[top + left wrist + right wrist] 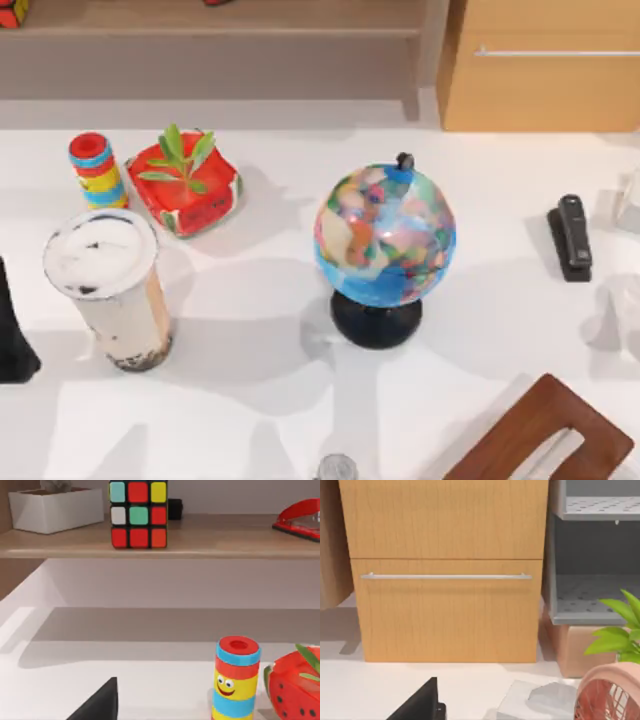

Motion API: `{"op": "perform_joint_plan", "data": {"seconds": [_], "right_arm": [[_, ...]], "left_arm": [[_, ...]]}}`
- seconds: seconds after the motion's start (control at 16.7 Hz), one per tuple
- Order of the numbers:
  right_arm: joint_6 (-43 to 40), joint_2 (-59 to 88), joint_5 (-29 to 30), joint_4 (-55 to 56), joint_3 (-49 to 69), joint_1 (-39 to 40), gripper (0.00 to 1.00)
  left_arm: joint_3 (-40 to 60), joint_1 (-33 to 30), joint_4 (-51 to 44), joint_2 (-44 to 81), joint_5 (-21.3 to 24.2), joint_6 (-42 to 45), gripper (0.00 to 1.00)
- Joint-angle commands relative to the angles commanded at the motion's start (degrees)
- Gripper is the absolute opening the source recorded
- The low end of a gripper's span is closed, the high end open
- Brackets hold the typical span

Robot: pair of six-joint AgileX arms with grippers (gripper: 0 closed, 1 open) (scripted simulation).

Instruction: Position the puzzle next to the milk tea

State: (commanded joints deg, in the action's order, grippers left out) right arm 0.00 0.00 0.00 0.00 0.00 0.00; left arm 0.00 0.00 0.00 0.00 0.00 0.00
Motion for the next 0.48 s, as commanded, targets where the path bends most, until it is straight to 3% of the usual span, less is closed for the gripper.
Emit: {"op": "perform_joint_plan", "data": {"seconds": [0.24,0.48], "right_arm": [[0.0,0.0,0.0,0.0,0.0,0.0,1.00],[0.0,0.0,0.0,0.0,0.0,0.0,1.00]], "left_arm": [[1.1,0.2,1.3,1.8,0.2,0.0,1.00],[6.8,1.3,8.6,12.7,1.6,0.2,1.00]]}}
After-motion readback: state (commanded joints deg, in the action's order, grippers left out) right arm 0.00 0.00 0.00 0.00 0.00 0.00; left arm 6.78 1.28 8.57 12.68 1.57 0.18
